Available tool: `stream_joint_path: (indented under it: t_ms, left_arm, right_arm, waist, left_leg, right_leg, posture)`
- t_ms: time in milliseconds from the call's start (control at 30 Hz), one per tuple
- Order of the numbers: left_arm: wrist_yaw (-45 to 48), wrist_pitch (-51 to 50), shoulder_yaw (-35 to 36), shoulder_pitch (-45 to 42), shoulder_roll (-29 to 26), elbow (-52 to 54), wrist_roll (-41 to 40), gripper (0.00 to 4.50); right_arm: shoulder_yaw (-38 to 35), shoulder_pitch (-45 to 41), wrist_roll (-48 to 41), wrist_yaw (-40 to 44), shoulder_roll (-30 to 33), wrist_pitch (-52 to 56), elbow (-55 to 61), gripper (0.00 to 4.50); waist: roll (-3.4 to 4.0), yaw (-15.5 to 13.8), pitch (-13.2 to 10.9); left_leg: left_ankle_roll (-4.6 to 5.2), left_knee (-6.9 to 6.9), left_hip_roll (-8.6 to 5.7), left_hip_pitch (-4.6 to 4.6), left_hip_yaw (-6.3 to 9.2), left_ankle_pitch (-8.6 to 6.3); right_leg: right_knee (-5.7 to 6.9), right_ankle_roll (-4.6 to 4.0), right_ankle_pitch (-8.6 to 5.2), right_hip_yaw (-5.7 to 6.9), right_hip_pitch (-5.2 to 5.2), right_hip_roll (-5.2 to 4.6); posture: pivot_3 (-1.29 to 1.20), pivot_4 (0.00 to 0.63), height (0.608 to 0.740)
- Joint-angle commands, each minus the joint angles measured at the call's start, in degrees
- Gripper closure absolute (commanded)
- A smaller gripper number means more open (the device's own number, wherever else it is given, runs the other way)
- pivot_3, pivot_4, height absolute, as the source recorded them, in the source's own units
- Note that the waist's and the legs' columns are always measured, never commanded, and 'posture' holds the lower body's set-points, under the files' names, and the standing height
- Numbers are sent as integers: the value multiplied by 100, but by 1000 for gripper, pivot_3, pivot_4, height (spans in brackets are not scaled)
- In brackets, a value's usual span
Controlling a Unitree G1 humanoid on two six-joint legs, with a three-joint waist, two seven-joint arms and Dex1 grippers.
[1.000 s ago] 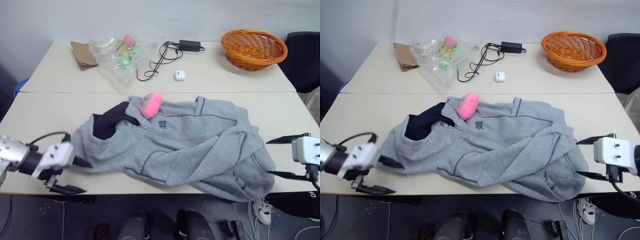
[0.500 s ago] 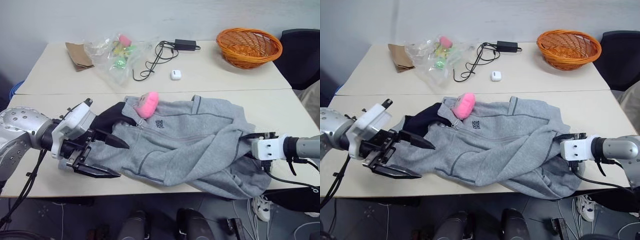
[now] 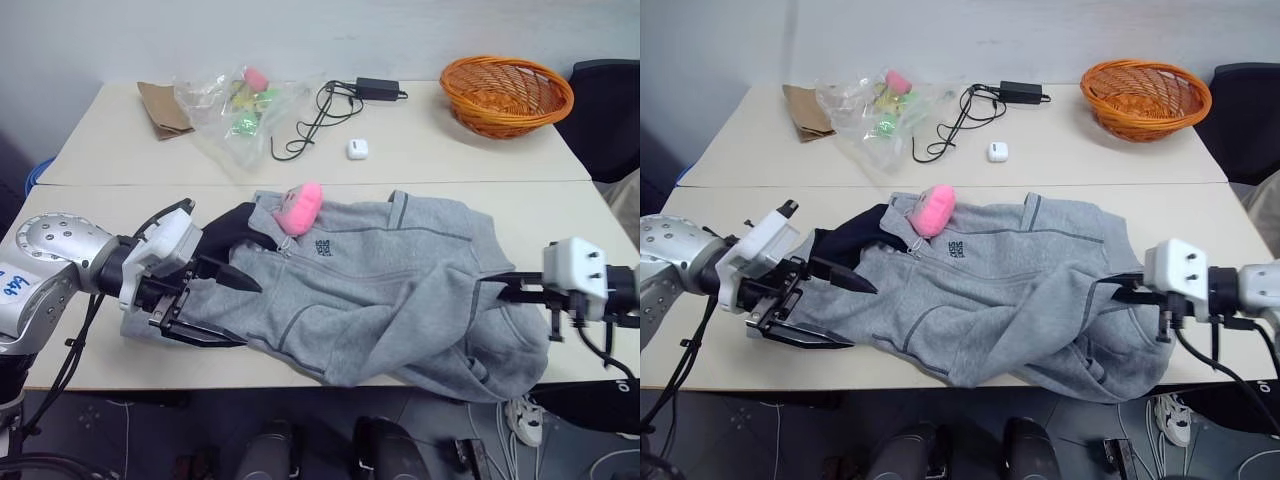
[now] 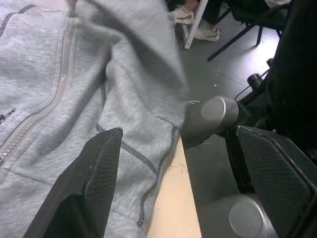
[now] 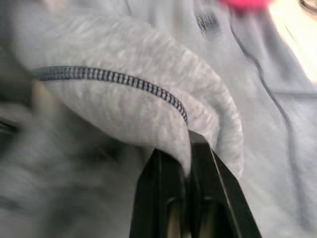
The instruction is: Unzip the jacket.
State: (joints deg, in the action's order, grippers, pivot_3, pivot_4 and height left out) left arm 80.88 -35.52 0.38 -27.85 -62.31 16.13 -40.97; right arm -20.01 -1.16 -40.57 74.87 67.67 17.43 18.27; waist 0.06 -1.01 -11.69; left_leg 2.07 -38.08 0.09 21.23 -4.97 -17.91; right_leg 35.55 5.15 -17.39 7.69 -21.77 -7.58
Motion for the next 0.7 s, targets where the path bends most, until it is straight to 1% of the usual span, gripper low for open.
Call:
stream_joint_path:
  t_ms: [33, 100, 167, 267, 367, 500, 600, 667, 700]
  left_arm:
    - [95, 119, 33, -78, 36, -58, 122, 624]
    - [126, 153, -6, -104, 77, -98, 191, 624]
    - [159, 213, -66, -129, 117, -151, 288, 624]
    - [201, 300, -141, -164, 173, -245, 435, 624]
    - [233, 340, -154, -178, 202, -316, 514, 624]
    - [274, 397, -133, -165, 211, -384, 623, 624]
    - [272, 408, -115, -158, 217, -426, 678, 624]
    - [280, 409, -112, -165, 225, -453, 700, 624]
    - [275, 408, -114, -183, 236, -485, 714, 624]
  right_arm:
    - [-1049, 798, -1318, 334, 154, 1426, 1160, 4461]
    - [-1262, 1282, -1352, 295, 50, 1699, 1607, 4461]
    - [-1259, 1772, -1136, 235, -113, 1731, 2051, 4461]
    - [-1113, 2560, -959, 128, -406, 1782, 2758, 4461]
    - [-915, 3106, -599, 78, -611, 1644, 3113, 4461]
    - [-649, 3432, -198, -89, -799, 1464, 3364, 4461]
    - [-457, 3177, 130, -589, -879, 1439, 3370, 4461]
    - [-516, 3032, -158, -592, -767, 1694, 3297, 4461]
    - [-690, 3089, -420, -379, -662, 1851, 3302, 4239]
  waist:
    - [-2, -38, 1]
    - [-6, -49, 1]
    - [-10, -60, 3]
    - [-12, -77, 3]
    - [-16, -74, 2]
    - [-25, -52, 4]
    - [-28, -49, 5]
    - [-29, -51, 5]
    - [-28, -53, 5]
  left_leg:
    - [5, -1, 0, -1, 0, -5]
    - [10, -3, 1, -1, 0, -10]
    - [17, -6, 0, -2, -1, -20]
    - [17, -5, -4, -1, -2, -25]
    - [15, -5, -5, -1, -4, -25]
    - [15, -6, -5, -5, -11, -25]
    - [13, -6, -4, -6, -11, -26]
    - [12, -6, -3, -6, -11, -27]
    - [12, -6, -4, -5, -11, -27]
  right_leg:
    - [-4, 0, 0, 0, 2, -1]
    - [-17, 0, 0, -2, 6, -4]
    - [-21, 0, 1, -3, 8, -9]
    - [-25, 2, 1, -4, 8, -11]
    - [-26, 2, 2, -4, 7, -7]
    - [-24, 6, 4, -10, 7, -6]
    - [-23, 6, 4, -12, 6, -5]
    - [-23, 6, 4, -13, 4, -6]
    - [-23, 6, 4, -14, 3, -6]
  posture:
    - [0, 150, 740]
    - [0, 150, 740]
    - [0, 150, 740]
    - [0, 150, 740]
    - [0, 150, 740]
    - [0, 150, 740]
    - [0, 150, 740]
    - [0, 150, 740]
    - [0, 150, 740]
